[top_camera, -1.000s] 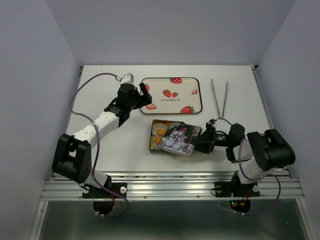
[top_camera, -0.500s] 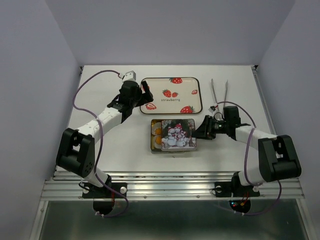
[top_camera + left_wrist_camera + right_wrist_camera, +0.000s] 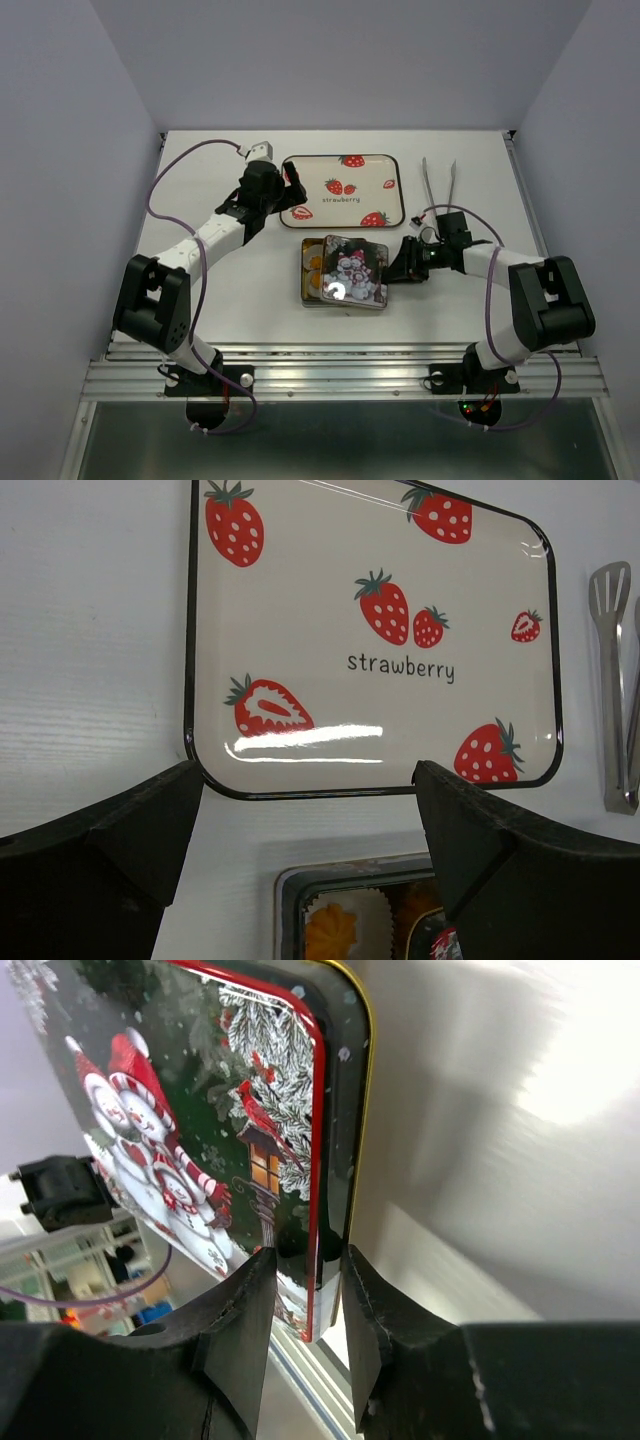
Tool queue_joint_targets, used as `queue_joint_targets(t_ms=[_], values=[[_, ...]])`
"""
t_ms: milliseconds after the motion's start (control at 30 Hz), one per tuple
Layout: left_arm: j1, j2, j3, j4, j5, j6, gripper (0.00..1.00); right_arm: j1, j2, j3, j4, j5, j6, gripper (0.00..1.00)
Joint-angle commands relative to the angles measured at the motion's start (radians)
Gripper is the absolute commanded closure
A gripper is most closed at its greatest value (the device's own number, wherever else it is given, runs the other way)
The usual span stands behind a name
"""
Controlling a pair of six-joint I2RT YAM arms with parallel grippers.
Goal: Pack the cookies
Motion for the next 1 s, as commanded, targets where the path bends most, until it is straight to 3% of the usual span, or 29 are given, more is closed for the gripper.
queue_joint_targets(t_ms=[0, 667, 967], values=[[-0.004, 0.001, 0.029, 0.008, -0.015, 0.01, 0.01, 0.075, 0.025, 0.073, 0.067, -0.011, 0.003, 0.62], [-0.004, -0.041, -0.037, -0.134, -0.029, -0.001, 0.01, 0.14, 0.091, 0.182, 0.082, 0.078, 0.07, 0.64], [-0.004, -0.155, -0.193, -0.113, 0.172, -0.042, 0.01, 0.14, 0.083, 0.209, 0.065, 0.102, 0.104, 0.65]])
